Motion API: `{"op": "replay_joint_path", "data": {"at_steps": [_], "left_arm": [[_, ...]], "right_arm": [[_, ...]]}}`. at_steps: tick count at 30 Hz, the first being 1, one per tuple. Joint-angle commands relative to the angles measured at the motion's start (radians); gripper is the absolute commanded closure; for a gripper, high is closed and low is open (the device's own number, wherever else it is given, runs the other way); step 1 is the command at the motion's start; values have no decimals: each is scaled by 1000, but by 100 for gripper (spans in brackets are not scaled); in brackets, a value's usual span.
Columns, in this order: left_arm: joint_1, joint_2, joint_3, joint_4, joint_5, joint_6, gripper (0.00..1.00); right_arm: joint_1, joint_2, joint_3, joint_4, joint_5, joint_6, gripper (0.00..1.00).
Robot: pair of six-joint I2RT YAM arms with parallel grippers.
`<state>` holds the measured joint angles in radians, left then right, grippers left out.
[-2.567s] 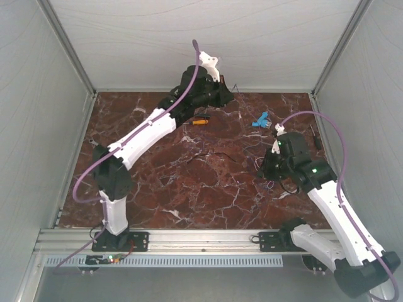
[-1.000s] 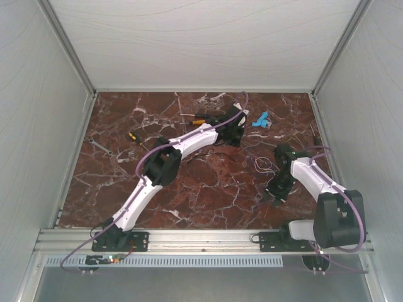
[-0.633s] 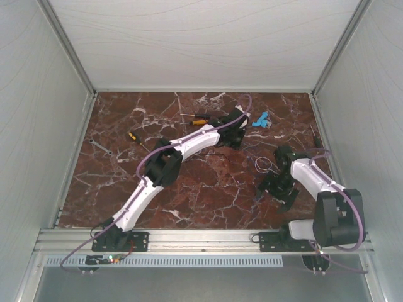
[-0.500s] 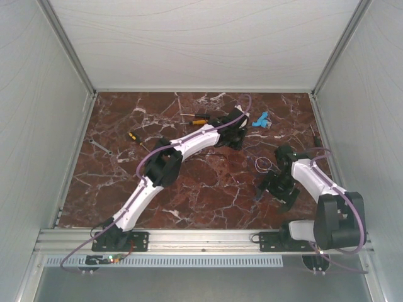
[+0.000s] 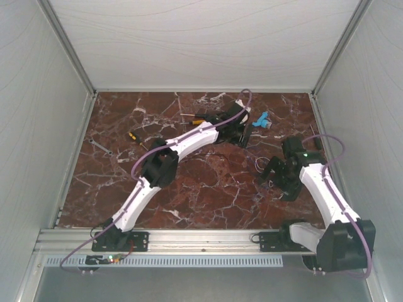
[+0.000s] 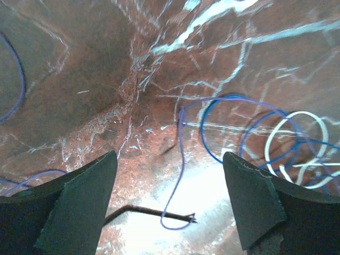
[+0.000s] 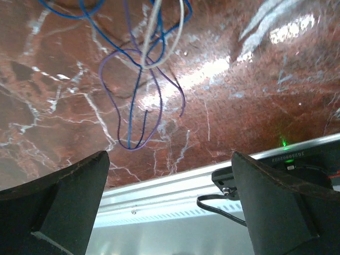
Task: Zip-tie the wires
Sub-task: Straighten the cable at the center of the board, then pick up the cable at the center of the board.
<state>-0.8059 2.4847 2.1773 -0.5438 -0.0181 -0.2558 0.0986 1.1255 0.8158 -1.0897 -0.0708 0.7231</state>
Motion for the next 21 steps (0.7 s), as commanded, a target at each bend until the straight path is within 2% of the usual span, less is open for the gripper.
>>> {"op": "replay_joint_path", "data": {"at_steps": [1, 3, 6, 14, 16, 21], "left_arm": [[-8, -137, 40, 25, 14, 15, 14], [-9, -179, 19, 33, 16, 18, 5], [-10, -258, -39, 48, 6, 21, 0], [21, -548, -362, 159, -140, 75, 0], [56, -573, -401, 143, -142, 74, 1], [132, -580, -482, 111, -116, 69, 10]], "right_arm": [[-5, -75, 64, -13, 52, -64, 2], [-5, -105, 88, -1, 58, -89, 2], [-6, -152, 124, 46, 17, -137, 2], [-5, -331, 101, 377, -204, -175, 2], [-4, -344, 80, 447, -237, -157, 2], [-4, -306, 47, 519, -297, -132, 2]]}}
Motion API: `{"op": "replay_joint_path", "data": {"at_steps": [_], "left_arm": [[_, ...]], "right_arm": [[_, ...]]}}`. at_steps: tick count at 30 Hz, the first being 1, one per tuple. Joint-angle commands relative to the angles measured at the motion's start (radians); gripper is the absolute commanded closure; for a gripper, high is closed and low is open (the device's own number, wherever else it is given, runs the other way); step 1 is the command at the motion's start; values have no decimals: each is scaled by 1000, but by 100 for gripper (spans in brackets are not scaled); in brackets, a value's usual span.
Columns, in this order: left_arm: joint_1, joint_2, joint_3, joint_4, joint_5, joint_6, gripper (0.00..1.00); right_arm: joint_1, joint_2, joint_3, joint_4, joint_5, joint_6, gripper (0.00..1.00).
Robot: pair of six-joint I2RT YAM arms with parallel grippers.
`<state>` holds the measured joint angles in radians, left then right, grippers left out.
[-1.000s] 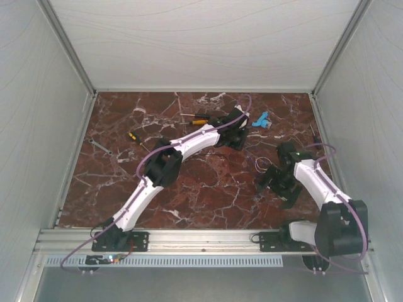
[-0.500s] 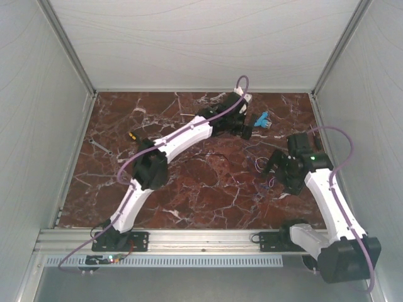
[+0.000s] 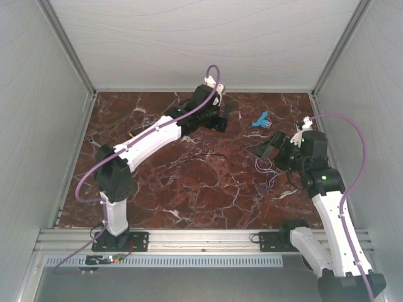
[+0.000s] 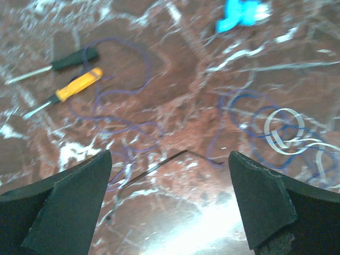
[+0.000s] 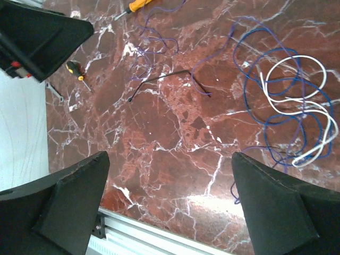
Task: Zip-tie the wires
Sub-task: Pick up the cable at the center of the board.
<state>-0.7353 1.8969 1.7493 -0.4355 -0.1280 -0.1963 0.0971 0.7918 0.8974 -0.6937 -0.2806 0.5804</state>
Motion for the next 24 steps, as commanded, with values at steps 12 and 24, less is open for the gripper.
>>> {"op": "replay_joint_path", "data": {"at_steps": [12, 24], "left_arm": [[175, 165, -78, 136, 106, -58, 31], [234, 317, -7, 283, 163, -58, 46]], "right_arm": [[-3, -23, -154, 202, -155, 34, 2], [-3, -81, -160, 193, -204, -19, 2]]}}
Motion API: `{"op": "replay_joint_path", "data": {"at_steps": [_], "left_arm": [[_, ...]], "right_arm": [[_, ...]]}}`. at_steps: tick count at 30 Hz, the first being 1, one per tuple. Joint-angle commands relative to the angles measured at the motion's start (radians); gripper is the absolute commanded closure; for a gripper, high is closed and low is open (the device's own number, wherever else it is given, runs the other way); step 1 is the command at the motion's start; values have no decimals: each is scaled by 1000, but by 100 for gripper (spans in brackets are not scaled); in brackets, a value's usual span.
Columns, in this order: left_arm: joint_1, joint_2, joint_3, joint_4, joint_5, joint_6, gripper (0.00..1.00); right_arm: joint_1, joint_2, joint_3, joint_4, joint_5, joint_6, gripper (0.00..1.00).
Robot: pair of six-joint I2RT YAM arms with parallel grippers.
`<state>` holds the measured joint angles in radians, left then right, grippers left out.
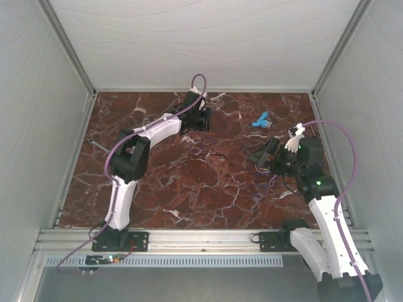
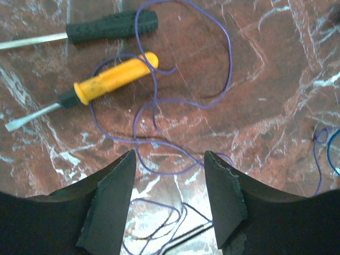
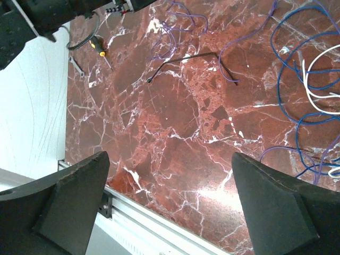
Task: Zip-tie the wires
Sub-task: Pick up the cable at the center of the board.
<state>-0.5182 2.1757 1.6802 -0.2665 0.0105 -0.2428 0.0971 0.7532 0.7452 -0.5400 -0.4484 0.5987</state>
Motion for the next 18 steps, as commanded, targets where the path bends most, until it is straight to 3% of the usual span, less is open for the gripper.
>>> {"op": "replay_joint_path", "data": {"at_steps": [1, 16, 18], "left_arm": [[20, 49, 66, 123, 25, -10, 47], [32, 207, 199, 94, 40, -6, 55], [32, 215, 202, 94, 46, -6, 62]], "right_arm": [[-3, -52, -9, 43, -37, -42, 2], [3, -80, -23, 72, -37, -62, 2], [4, -77, -21, 73, -35, -63, 2]]}}
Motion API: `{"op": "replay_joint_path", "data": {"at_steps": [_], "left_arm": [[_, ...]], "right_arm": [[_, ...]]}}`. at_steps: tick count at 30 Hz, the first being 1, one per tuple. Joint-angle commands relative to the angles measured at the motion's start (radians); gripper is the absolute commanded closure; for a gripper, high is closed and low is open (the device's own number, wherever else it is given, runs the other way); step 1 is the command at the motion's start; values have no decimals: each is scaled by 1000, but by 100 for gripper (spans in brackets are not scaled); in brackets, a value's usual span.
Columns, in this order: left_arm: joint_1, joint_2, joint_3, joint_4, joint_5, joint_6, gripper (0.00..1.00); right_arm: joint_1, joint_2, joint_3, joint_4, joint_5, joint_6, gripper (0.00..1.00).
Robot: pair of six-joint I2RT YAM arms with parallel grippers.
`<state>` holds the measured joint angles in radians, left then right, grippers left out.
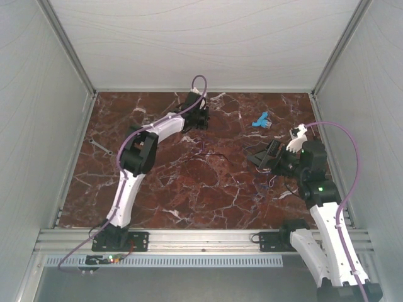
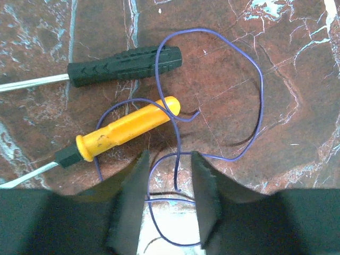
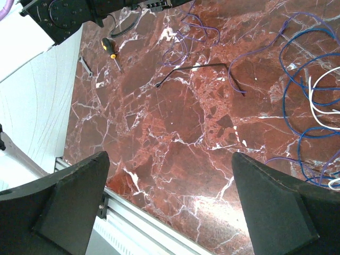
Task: Zip-tie the wires
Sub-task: Pick up the cable at the center of the board.
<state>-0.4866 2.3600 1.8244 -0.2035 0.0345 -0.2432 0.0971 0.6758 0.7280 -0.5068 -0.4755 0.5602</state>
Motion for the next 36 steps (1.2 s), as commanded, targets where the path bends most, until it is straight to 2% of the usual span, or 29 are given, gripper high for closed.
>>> {"op": "replay_joint_path", "data": {"at_steps": [1, 4, 5, 12, 23, 36], "left_arm": [[0, 34, 56, 36, 24, -6, 68], [0, 39, 52, 55, 30, 1, 97], [0, 39, 54, 57, 28, 4, 100], [-4, -72, -11, 97, 23, 30, 100], [-26, -343, -34, 42, 35, 83, 100], [-27, -513, 156, -174, 81, 106, 100]], "right_arm": [[5, 0, -3, 39, -8, -25, 2], [7, 4, -4, 39, -8, -27, 2], [7, 5, -3, 38, -8, -27, 2], [7, 10, 2, 44, -11, -29, 2], [7, 8, 9, 149, -14, 9, 2], [69, 49, -58, 502, 12, 94, 2]]}}
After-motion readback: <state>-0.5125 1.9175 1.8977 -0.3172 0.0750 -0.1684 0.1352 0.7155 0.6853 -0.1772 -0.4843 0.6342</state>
